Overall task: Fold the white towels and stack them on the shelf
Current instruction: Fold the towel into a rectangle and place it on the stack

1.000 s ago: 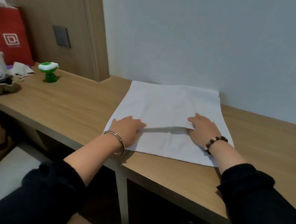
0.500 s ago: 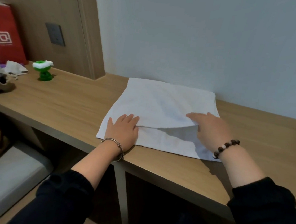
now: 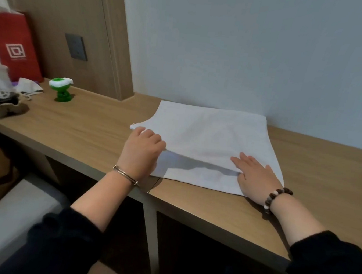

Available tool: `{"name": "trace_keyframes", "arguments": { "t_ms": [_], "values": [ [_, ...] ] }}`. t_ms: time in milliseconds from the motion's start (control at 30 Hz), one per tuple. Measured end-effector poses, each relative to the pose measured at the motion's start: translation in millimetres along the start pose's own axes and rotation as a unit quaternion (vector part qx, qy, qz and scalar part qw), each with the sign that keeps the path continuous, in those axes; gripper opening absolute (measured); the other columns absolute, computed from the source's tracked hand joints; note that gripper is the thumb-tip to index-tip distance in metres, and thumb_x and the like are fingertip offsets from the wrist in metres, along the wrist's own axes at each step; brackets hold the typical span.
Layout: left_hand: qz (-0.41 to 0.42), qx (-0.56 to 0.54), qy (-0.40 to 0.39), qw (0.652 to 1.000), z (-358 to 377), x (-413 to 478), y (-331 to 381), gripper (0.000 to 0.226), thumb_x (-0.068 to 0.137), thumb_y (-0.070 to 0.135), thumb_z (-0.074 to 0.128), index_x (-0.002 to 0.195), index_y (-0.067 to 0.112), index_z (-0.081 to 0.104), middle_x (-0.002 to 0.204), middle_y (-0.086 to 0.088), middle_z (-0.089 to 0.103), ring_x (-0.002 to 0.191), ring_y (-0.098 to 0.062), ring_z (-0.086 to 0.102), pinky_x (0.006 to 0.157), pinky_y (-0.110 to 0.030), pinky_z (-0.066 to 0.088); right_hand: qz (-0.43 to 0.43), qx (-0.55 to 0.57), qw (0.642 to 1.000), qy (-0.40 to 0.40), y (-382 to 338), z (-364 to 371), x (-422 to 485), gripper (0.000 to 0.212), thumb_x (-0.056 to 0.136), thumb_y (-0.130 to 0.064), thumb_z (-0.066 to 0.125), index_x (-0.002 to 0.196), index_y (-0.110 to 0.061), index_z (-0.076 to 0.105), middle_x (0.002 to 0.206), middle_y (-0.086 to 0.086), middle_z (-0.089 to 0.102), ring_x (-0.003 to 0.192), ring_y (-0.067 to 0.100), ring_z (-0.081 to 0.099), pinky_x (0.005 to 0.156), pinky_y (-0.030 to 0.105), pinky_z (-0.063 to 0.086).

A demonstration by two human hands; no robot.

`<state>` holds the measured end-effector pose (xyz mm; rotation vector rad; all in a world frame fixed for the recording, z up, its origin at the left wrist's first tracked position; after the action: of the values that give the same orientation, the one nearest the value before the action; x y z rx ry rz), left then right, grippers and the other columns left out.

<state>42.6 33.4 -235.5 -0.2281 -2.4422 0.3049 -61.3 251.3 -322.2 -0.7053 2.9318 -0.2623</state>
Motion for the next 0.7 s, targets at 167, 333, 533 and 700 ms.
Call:
{"name": "trace_keyframes", "arguments": {
  "t_ms": [167, 333, 533, 700],
  "values": [
    [-0.046, 0.047, -0.205, 0.977, 37, -34, 2, 0.012, 0.080, 0.008, 0.051, 0.086, 0.018, 0.055, 0.083, 0.002, 0.054, 0.079, -0.021, 0.052, 0.069, -0.028, 0.032, -0.015, 0.052, 0.999, -0.005, 1, -4, -1, 0.051, 0.100, -0.018, 0.032, 0.149, -0.031, 0.027, 0.159, -0.008, 0.012, 0.146, 0.010, 0.005, 0.118, 0.037, 0.001],
    [-0.113, -0.134, -0.194, 0.965, 46, -25, 31, 0.045, 0.093, 0.037, 0.044, 0.137, 0.024, 0.043, 0.145, -0.002, 0.041, 0.132, -0.024, 0.037, 0.107, -0.041, 0.031, -0.022, 0.083, 0.996, -0.001, 3, -9, -3, 0.045, 0.102, -0.019, 0.036, 0.145, -0.031, 0.035, 0.157, -0.009, 0.019, 0.146, 0.011, 0.011, 0.120, 0.033, 0.007],
    [-0.172, -0.143, -0.252, 0.941, 80, -31, 41, 0.058, 0.096, 0.048, 0.021, 0.150, 0.034, 0.008, 0.159, 0.007, 0.010, 0.146, -0.014, 0.006, 0.115, -0.050, 0.007, -0.031, 0.041, 0.999, -0.004, -5, -14, -3, 0.047, 0.102, -0.010, 0.033, 0.145, -0.028, 0.035, 0.157, -0.006, 0.023, 0.145, 0.013, 0.015, 0.120, 0.034, 0.007],
    [-0.196, -0.145, -0.254, 0.936, 84, -27, 38, 0.055, 0.096, 0.046, 0.021, 0.149, 0.034, 0.014, 0.158, 0.009, 0.012, 0.146, -0.014, 0.008, 0.114, -0.050, 0.008, -0.129, 0.066, 0.949, 0.280, -33, -78, -41, 0.063, 0.080, 0.021, 0.041, 0.132, -0.011, 0.055, 0.143, 0.003, 0.048, 0.133, 0.020, 0.043, 0.117, 0.034, 0.014]
  ]
}}
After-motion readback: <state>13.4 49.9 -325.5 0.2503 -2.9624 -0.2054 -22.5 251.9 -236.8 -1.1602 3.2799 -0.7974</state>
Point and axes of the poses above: each hand's wrist, its own x-axis towards the middle knuckle, its own z-axis out of the palm, y = z × x, the point moved 9 cm from there along x, towards the middle knuckle
